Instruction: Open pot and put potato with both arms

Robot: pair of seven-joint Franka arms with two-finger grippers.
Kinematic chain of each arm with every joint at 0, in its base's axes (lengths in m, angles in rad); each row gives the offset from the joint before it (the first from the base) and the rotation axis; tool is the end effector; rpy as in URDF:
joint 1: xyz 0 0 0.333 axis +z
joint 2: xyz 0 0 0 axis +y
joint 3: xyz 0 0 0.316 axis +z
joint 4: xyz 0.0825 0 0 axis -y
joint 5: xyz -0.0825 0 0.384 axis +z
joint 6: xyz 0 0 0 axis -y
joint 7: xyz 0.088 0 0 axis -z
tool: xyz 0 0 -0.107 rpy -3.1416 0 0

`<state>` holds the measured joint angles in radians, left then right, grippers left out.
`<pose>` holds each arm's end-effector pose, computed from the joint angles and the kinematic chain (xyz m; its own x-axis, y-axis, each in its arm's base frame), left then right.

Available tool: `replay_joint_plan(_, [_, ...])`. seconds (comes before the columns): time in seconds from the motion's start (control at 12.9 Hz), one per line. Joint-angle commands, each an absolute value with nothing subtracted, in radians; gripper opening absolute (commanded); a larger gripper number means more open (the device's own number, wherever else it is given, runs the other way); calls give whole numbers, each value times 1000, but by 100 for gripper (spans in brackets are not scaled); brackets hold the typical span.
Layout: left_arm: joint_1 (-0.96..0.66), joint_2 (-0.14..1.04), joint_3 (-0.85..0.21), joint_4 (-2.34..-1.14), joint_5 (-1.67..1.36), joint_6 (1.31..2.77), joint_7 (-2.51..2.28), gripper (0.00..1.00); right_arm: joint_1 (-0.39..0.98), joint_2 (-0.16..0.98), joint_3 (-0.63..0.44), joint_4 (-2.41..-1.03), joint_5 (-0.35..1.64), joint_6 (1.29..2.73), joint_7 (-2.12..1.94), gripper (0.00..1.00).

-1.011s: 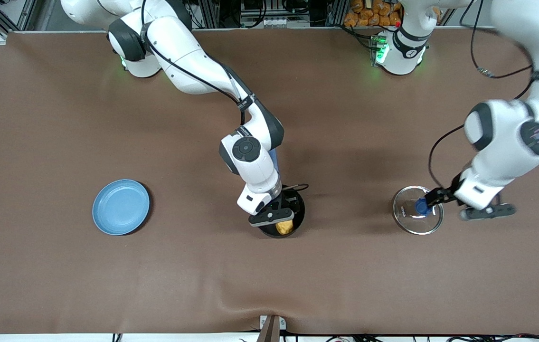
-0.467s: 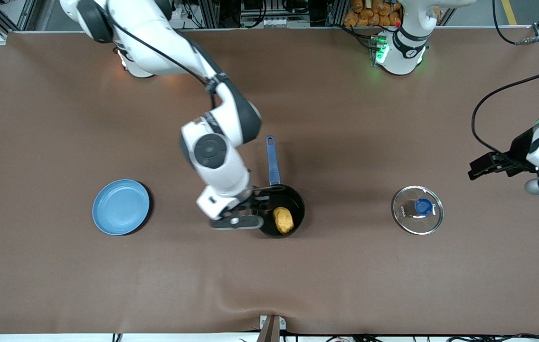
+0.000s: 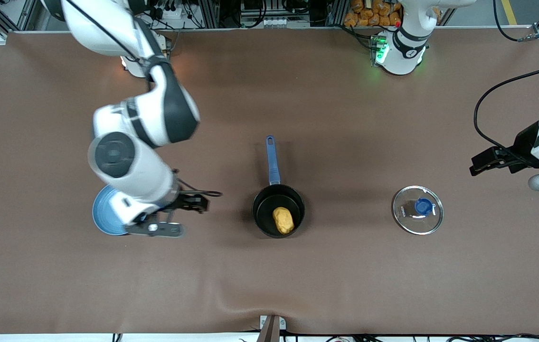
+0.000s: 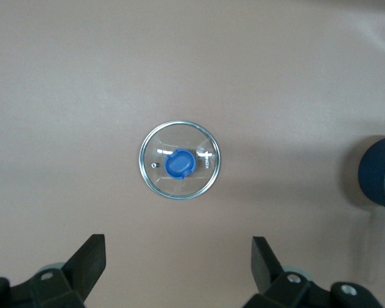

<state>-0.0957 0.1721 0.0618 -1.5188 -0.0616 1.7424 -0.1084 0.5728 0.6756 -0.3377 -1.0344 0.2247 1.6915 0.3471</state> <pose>0.6192 -0.0296 0.5641 0.9955 0.0834 0.0458 0.0808 -0.9952 0.0559 0.6875 0.2686 0.4636 0.9978 -0.0665 0.0064 -0.0664 -0.9976 -0.0179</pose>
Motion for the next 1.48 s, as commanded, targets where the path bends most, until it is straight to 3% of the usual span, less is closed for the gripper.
replay_joint_plan(0.0, [-86, 167, 63, -1479, -68, 1706, -84, 100, 488, 518, -325, -1207, 213, 1678, 201, 100])
replay_joint_plan(0.39, [-86, 130, 71, -1463, -58, 1706, -84, 100, 480, 292, -371, -1457, 111, 1704, 183, 100])
replay_joint_plan(0.78, [-66, 77, 77, -1479, -60, 1704, 2, 100, 430, 109, -374, -1620, 87, 1713, 83, 100])
replay_joint_plan(1.01, [-64, 2, 77, -1546, -57, 1706, 0, 100, 405, 49, -374, -1660, 60, 1715, 83, 100])
replay_joint_plan(1.4, [-63, 9, 75, -1520, -44, 1706, -8, 100, 396, -29, -373, -1729, 58, 1740, 83, 100])
